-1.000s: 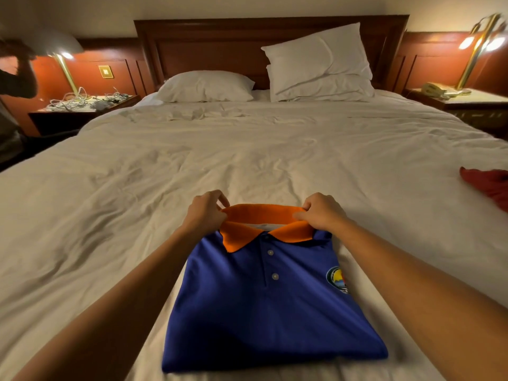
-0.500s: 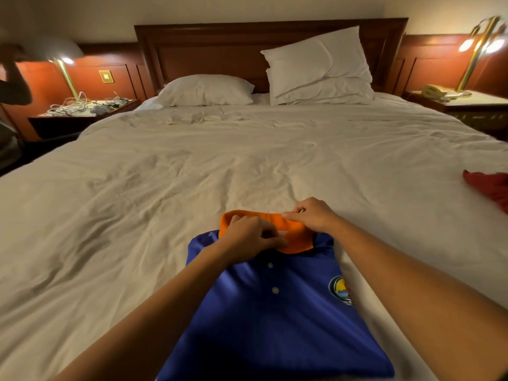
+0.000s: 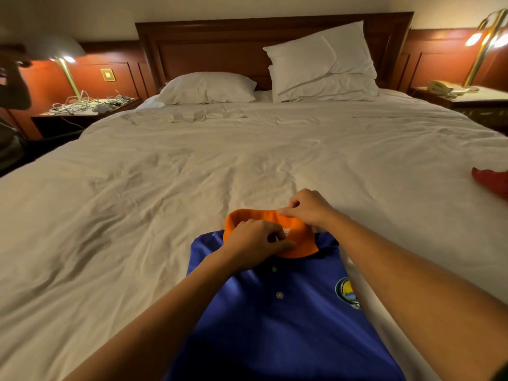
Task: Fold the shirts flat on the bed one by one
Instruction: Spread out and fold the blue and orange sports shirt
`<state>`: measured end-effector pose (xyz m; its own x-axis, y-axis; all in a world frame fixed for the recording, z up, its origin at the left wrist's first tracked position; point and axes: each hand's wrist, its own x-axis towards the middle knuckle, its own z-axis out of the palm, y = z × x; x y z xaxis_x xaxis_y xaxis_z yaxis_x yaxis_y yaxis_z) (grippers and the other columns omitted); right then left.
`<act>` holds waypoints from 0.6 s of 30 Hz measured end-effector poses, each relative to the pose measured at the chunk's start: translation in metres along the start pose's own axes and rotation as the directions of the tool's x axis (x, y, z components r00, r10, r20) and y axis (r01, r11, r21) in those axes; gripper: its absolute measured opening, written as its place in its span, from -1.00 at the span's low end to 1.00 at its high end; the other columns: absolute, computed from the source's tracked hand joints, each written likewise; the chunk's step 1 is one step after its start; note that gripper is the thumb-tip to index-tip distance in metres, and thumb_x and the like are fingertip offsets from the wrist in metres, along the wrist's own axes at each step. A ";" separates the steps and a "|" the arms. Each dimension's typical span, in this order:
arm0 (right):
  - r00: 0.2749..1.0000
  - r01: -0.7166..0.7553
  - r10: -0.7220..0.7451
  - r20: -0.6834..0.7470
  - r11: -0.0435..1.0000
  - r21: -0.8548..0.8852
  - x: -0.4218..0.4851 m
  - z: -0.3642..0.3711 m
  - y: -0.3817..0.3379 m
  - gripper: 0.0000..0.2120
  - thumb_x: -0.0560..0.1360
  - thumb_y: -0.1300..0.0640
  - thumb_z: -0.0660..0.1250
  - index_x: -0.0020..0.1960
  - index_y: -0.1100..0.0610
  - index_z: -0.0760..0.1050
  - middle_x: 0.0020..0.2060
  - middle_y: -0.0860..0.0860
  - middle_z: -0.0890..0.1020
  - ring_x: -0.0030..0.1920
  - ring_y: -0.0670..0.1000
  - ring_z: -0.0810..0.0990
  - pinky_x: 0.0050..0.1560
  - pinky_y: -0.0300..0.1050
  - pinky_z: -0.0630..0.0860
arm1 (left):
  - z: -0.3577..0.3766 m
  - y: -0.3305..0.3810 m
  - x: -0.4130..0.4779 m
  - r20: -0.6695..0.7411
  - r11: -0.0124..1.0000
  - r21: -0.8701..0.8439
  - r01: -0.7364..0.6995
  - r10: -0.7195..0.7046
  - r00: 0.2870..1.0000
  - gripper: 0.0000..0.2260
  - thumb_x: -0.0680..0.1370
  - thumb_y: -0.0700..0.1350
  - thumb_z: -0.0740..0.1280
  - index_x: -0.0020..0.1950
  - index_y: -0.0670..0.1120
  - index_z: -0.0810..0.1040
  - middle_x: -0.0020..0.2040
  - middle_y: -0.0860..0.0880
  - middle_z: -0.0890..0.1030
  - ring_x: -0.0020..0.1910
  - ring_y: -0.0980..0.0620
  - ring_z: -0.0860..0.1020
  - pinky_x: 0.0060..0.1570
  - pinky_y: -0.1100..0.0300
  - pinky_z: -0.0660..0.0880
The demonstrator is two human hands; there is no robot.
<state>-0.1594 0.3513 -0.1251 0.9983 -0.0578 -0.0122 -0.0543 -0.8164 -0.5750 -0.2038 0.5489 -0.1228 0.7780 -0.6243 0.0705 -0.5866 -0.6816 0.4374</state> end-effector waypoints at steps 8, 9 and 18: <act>0.998 0.020 -0.020 -0.060 1.000 0.002 0.003 0.001 -0.001 -0.71 0.48 -0.08 0.45 -0.18 0.15 0.59 -0.25 0.02 0.64 -0.24 -0.01 0.58 -0.12 -0.01 0.56 | 0.001 -0.001 0.000 -0.008 0.989 0.020 -0.144 0.144 0.989 -0.83 0.59 0.11 0.33 -0.14 0.08 0.50 -0.20 0.13 0.50 -0.25 0.13 0.45 -0.18 0.21 0.34; 0.998 0.015 -0.014 -0.061 1.000 0.023 0.002 0.001 0.001 -0.76 0.49 -0.07 0.45 -0.14 0.11 0.61 -0.18 0.00 0.65 -0.15 0.01 0.60 -0.05 -0.01 0.57 | 0.000 -0.003 -0.002 -0.018 0.989 0.031 -0.143 0.144 0.989 -0.83 0.60 0.13 0.32 -0.12 0.07 0.53 -0.18 0.14 0.50 -0.23 0.14 0.44 -0.13 0.19 0.34; 0.982 -0.126 0.128 -0.136 0.992 0.021 -0.064 -0.015 0.037 -0.63 0.53 -0.26 0.29 -0.18 0.03 0.57 -0.28 -0.05 0.59 -0.18 0.05 0.57 -0.17 -0.07 0.45 | -0.037 -0.068 -0.052 -0.408 0.984 -0.071 0.165 -0.179 0.895 -0.89 0.55 0.07 0.40 0.04 0.11 0.61 0.01 0.07 0.54 0.03 0.00 0.50 0.08 -0.01 0.46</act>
<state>-0.2257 0.3165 -0.1331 0.9705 -0.2396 0.0260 -0.1794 -0.7902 -0.5860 -0.1959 0.6419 -0.1236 0.8934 -0.2813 0.3504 -0.4332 -0.7464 0.5052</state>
